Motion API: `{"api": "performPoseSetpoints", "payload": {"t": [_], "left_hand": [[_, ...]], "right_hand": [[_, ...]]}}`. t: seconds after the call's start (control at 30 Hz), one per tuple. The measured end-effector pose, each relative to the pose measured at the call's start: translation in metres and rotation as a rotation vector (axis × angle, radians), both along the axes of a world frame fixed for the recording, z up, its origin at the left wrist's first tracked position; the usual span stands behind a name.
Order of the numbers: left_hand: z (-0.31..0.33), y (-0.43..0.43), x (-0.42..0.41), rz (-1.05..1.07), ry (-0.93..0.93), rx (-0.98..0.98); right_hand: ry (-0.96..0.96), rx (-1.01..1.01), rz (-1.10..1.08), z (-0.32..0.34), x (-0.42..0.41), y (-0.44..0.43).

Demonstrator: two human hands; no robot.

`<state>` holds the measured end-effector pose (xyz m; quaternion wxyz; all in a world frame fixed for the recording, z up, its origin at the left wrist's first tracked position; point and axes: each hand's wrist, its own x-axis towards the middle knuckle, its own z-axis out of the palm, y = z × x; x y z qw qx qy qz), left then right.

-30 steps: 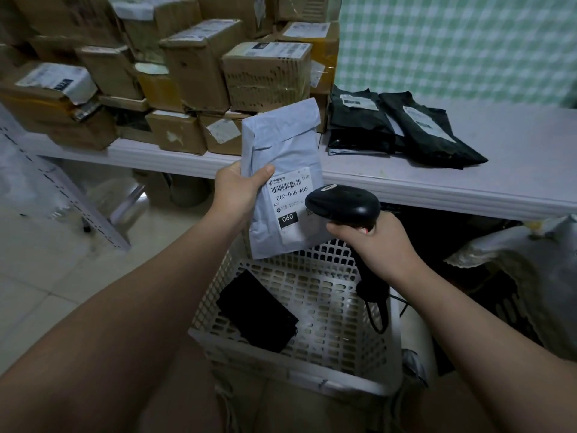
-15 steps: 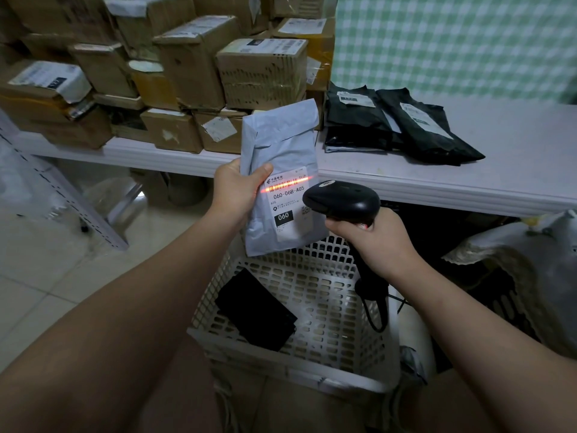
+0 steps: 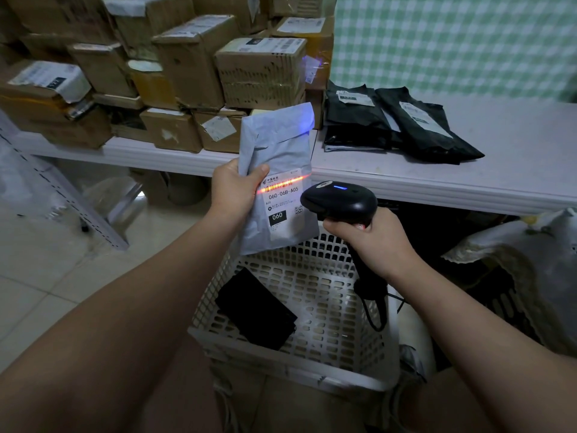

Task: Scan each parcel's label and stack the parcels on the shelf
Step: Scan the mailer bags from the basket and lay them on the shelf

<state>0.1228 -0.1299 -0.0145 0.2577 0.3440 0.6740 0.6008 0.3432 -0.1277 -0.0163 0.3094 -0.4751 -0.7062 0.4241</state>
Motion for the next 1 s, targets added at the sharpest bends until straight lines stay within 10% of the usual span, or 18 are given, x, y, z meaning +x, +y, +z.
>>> {"api": "performPoseSetpoints", "payload": {"t": [0.3, 0.53, 1.0], "left_hand": [[0.013, -0.002, 0.029, -0.277, -0.329, 0.090], [0.026, 0.038, 0.071, -0.429, -0.308, 0.048], [0.062, 0.205, 0.132, -0.407, -0.048, -0.053]], "right_hand": [[0.440, -0.304, 0.157, 0.015, 0.016, 0.023], [0.567, -0.123, -0.063, 0.031, 0.028, 0.049], [0.280, 0.158, -0.475, 0.021, 0.053, 0.125]]}}
